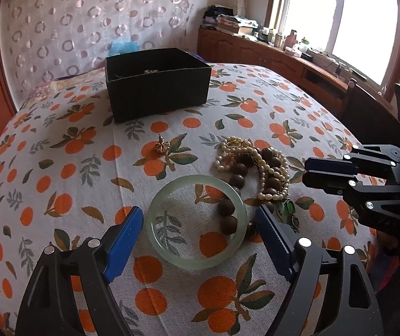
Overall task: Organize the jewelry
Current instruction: 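Grasp the brown beaded strand with the right tool while the left tool grasps the jade bangle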
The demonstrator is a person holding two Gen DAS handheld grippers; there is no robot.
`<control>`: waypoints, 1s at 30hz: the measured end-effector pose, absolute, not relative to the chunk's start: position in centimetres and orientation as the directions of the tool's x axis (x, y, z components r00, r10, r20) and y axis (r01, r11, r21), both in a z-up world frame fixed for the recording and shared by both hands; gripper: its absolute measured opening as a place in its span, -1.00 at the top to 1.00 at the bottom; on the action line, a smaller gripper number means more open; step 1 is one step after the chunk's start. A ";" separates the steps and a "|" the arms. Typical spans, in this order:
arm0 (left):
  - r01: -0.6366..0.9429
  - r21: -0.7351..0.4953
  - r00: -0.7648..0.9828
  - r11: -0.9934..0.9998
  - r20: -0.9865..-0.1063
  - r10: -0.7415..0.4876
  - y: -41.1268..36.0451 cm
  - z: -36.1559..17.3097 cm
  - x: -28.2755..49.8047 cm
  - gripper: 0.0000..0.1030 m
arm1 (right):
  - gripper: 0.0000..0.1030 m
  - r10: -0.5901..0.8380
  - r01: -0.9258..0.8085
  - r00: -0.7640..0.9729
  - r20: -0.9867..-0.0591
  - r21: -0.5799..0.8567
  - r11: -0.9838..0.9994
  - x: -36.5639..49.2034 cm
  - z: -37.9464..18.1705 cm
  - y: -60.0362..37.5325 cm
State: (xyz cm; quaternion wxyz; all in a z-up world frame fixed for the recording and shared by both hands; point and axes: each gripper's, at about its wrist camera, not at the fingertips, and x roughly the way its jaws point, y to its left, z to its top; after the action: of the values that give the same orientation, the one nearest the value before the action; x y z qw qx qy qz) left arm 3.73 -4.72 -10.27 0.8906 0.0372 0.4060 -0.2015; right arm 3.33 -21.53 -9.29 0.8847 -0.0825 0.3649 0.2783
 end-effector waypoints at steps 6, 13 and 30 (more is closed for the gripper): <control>0.388 -0.097 0.602 0.916 -0.726 -0.332 -4.6 -10.1 3.5 -0.34 | 0.62 0.450 -0.579 0.551 -0.702 0.067 0.813 4.7 -8.9 -20.0; 0.370 -0.089 0.621 0.925 -0.717 -0.317 -4.3 -9.9 3.4 -0.34 | 0.44 0.461 -0.608 0.517 -0.722 0.070 0.791 6.3 -8.7 -18.1; 0.367 -0.078 0.628 0.927 -0.715 -0.308 -4.3 -9.9 3.4 -0.34 | 0.90 0.343 -0.654 0.473 -0.811 -0.063 0.754 8.5 -9.4 -15.2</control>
State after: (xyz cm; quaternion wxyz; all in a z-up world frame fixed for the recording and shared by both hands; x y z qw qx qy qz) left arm 3.40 -4.28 -9.93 0.9013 0.0375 0.3888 -0.1872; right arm 8.55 -15.16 -9.43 0.8380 -0.1857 0.4182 0.2973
